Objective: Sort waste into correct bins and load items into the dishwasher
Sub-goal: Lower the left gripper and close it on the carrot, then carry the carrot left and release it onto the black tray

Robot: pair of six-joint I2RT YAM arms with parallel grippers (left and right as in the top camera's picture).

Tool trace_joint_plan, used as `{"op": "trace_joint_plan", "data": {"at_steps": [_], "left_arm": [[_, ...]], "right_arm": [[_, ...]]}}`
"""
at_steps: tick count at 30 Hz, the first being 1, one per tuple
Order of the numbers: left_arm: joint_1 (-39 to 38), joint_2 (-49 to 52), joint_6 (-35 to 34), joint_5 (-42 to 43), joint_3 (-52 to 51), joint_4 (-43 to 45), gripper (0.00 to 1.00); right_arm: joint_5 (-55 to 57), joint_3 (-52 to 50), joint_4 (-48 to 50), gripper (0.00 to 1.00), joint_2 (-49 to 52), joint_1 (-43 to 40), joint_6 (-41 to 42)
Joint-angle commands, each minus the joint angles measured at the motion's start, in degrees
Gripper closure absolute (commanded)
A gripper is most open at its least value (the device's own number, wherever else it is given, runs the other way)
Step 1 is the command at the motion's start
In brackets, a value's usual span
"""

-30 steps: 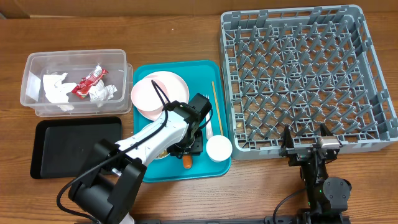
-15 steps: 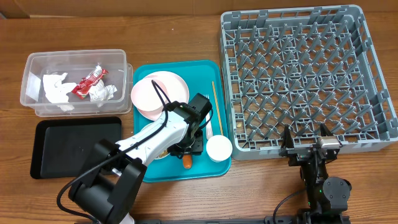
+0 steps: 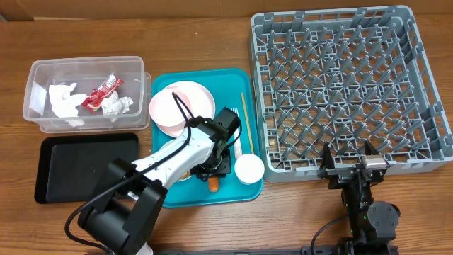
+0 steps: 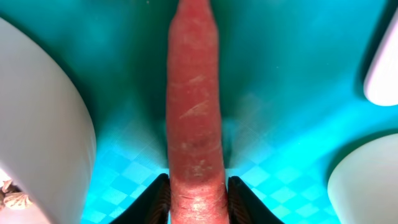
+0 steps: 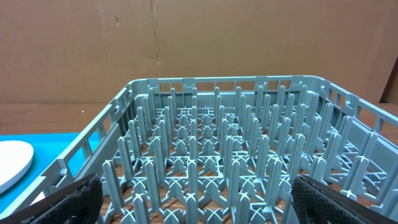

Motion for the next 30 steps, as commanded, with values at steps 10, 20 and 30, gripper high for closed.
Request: {"op": "trace_joint_plan", "data": {"at_steps": [10, 20, 30], "left_arm": [[-0.1, -1.0, 0.9, -0.6, -0.4, -0.2, 0.89], [-0.1, -1.0, 3.5, -0.9, 8.6, -6.2, 0.96], [1.1, -1.1, 4.7, -3.8, 28.0, -18.9, 0.96]], "right_arm": [[-0.1, -0.6, 0.4, 0.0, -0.6, -0.2, 0.0], [-0.1, -0.6, 0.4, 0.0, -0.6, -0.2, 0.0], [-0.1, -0.6, 0.4, 0.0, -0.6, -0.2, 0.0]]}}
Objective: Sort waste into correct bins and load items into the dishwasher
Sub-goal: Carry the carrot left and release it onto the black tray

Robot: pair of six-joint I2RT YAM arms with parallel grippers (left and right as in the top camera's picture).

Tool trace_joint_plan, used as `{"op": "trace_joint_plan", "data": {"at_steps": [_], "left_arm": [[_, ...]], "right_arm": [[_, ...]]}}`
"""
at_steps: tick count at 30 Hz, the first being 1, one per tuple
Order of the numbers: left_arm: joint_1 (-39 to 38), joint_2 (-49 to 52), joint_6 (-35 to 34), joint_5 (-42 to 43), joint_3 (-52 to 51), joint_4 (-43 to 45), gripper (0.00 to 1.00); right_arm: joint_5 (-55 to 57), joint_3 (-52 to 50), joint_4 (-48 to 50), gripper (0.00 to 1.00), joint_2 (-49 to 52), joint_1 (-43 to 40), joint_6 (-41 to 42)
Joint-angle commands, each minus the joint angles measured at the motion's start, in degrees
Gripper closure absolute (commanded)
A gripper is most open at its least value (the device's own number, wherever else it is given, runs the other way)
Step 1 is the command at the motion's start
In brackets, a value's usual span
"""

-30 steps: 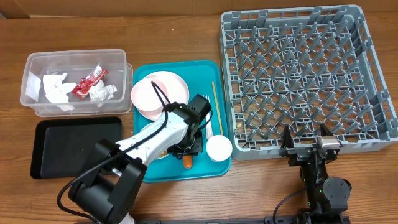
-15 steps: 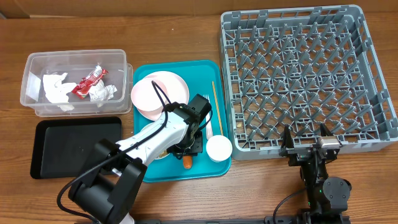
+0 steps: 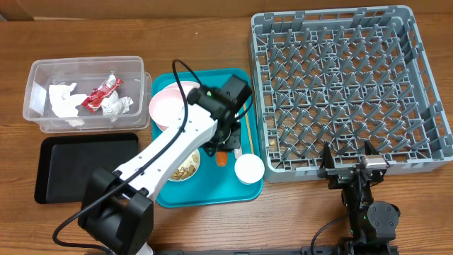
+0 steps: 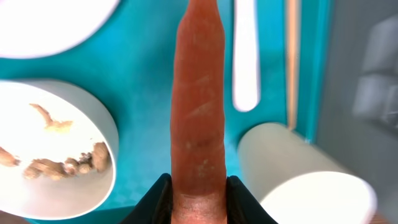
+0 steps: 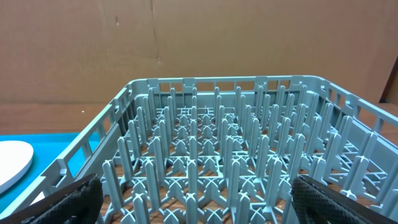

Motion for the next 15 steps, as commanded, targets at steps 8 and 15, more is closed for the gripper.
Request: {"op": "trace_joint_plan", "data": {"at_steps": [8, 15], "left_arm": [[11.8, -3.5, 1.0, -2.5, 13.3, -10.2, 0.96], [28.9, -9.5, 1.1, -2.6, 13.3, -15.5, 0.96]], "right_arm": [[-0.1, -0.6, 0.4, 0.0, -0.6, -0.2, -0.1], [-0.1, -0.6, 0.4, 0.0, -0.6, -0.2, -0.1]]}}
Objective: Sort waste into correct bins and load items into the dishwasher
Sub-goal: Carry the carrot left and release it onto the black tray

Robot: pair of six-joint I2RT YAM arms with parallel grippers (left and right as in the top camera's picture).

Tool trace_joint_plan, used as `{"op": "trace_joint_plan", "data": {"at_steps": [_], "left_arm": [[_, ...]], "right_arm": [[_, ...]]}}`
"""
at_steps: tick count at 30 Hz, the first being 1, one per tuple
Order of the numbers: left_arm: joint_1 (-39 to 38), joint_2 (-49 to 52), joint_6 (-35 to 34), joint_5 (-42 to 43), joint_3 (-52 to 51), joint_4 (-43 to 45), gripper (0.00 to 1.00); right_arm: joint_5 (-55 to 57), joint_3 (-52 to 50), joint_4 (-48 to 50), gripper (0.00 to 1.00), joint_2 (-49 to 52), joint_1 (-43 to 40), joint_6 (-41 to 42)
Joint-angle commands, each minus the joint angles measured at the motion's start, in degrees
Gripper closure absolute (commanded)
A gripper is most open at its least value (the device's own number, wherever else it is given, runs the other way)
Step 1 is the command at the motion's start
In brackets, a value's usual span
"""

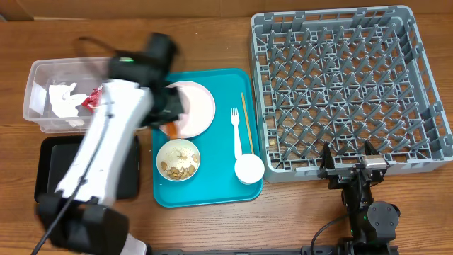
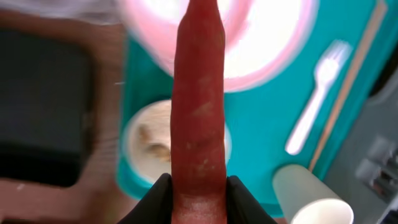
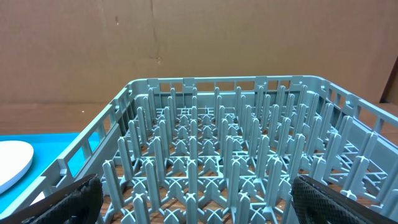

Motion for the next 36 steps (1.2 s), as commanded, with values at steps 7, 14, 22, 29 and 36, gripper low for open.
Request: {"op": "trace_joint_plan", "data": {"at_steps": [7, 14, 22, 29, 36], "left_arm": [[25.3, -10.9, -0.5, -0.9, 1.2, -3.1, 0.96], [36.4, -14.1, -2.2, -1.0, -1.3, -1.8, 0.96], [44.3, -14.3, -5.4, -0.5, -12.0, 4.4, 0.96], [50.1, -14.3, -6.2, 3.5, -28.0, 14.3, 0.96], [55.1, -14.3, -7.7, 4.0, -39.1, 24.4, 0.96]], "right_arm": [[-0.1, -0.6, 0.4, 0.0, -0.6, -0.2, -0.1], [-0.1, -0.6, 0.4, 0.0, -0.6, -0.2, -0.1], [-0.1, -0.6, 0.4, 0.0, -0.6, -0.2, -0.1], [-0.1, -0.6, 0.4, 0.0, -0.6, -0.2, -0.1], [-0.1, -0.6, 0.4, 0.0, -0.6, -0.2, -0.1]]}}
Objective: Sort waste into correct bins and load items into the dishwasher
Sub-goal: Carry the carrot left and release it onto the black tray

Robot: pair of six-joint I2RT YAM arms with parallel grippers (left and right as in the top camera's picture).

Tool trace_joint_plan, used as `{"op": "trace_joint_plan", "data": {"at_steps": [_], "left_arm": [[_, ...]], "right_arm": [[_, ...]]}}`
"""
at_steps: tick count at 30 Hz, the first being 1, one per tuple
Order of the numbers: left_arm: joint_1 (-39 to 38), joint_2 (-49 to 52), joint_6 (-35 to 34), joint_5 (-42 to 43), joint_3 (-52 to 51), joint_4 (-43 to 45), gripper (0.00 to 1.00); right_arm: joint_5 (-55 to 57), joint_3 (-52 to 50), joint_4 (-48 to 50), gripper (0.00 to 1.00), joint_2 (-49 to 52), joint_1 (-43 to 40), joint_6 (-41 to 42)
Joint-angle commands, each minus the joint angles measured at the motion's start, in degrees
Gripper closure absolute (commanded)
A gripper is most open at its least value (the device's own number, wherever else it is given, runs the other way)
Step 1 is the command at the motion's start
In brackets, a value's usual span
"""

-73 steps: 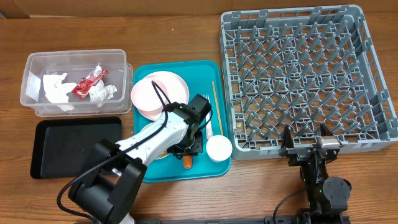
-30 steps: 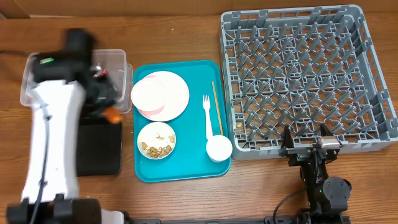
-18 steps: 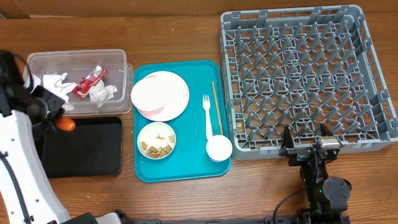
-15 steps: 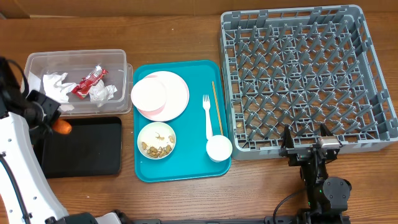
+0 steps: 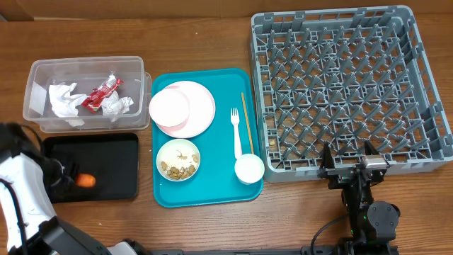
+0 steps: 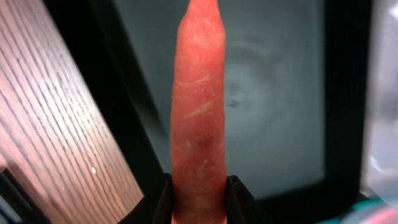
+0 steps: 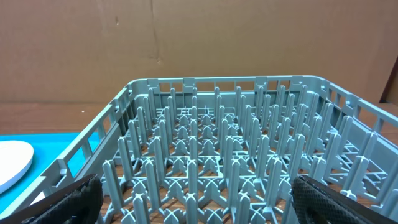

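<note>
My left gripper point(image 5: 69, 177) is shut on an orange carrot point(image 6: 198, 106), holding it over the left part of the black tray point(image 5: 113, 152); the carrot's tip point(image 5: 86, 180) shows in the overhead view. The teal tray point(image 5: 212, 180) holds pink plates point(image 5: 182, 108), a white bowl of food scraps point(image 5: 178, 159), a white fork point(image 5: 236, 131), a wooden chopstick point(image 5: 245, 117) and a white cup point(image 5: 249, 168). My right gripper point(image 7: 196, 196) stands open at the near edge of the grey dish rack point(image 5: 347, 85).
A clear bin point(image 5: 39, 71) with crumpled tissue and a red wrapper sits behind the black tray. Wooden table point(image 6: 56, 106) lies left of the black tray in the left wrist view. A cardboard wall point(image 7: 199, 43) stands behind the rack.
My left gripper has gone with the carrot from over the left edge of the teal tray, by the pink plates, to over the black tray. The right arm has not moved.
My left gripper was shut on the carrot low on the teal tray between bowl and cup. Then it held the carrot above the tray, then over the pink plates at the tray's left, and now over the black tray. The right gripper stayed open at the rack.
</note>
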Motion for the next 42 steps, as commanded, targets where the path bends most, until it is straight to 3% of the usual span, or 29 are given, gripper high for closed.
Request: {"op": "trace_joint_plan", "data": {"at_steps": [1, 11, 14, 19, 23, 27, 34, 35, 36, 37, 38, 42], "left_arm": [[1.7, -0.6, -2.7, 1.1, -3.5, 2.7, 0.96], [2.0, -0.5, -3.1, 0.6, -8.1, 10.1, 0.95], [2.0, -0.3, -3.8, -1.2, -8.1, 10.0, 0.91], [2.0, -0.3, -4.1, -2.4, -8.2, 10.0, 0.77], [2.0, -0.3, -4.1, -2.4, -8.2, 10.0, 0.5], [2.0, -0.3, -4.1, -2.4, -8.2, 10.1, 0.46], [2.0, -0.4, -1.9, 1.3, -8.0, 10.0, 0.54], [2.0, -0.4, -1.0, 2.3, -7.7, 10.0, 0.59], [2.0, -0.4, 0.5, 3.7, -7.1, 9.8, 0.72], [2.0, -0.4, 2.5, 5.6, -6.3, 9.0, 0.92], [1.9, -0.4, 4.7, 8.3, -4.9, 7.4, 0.96], [1.8, -0.8, 8.8, 13.6, 1.3, 0.6, 0.96]], "right_arm": [[-0.1, -0.6, 0.4, 0.0, -0.6, -0.2, -0.1], [-0.1, -0.6, 0.4, 0.0, -0.6, -0.2, -0.1], [-0.1, -0.6, 0.4, 0.0, -0.6, -0.2, -0.1], [-0.1, -0.6, 0.4, 0.0, -0.6, -0.2, -0.1], [-0.1, -0.6, 0.4, 0.0, -0.6, -0.2, -0.1], [-0.1, -0.6, 0.4, 0.0, -0.6, -0.2, -0.1], [-0.1, -0.6, 0.4, 0.0, -0.6, -0.2, -0.1], [-0.1, -0.6, 0.4, 0.0, -0.6, -0.2, -0.1], [-0.1, -0.6, 0.4, 0.0, -0.6, -0.2, -0.1], [-0.1, -0.6, 0.4, 0.0, -0.6, -0.2, -0.1], [-0.1, -0.6, 0.4, 0.0, -0.6, -0.2, -0.1], [-0.1, -0.6, 0.4, 0.0, -0.6, -0.2, -0.1]]}}
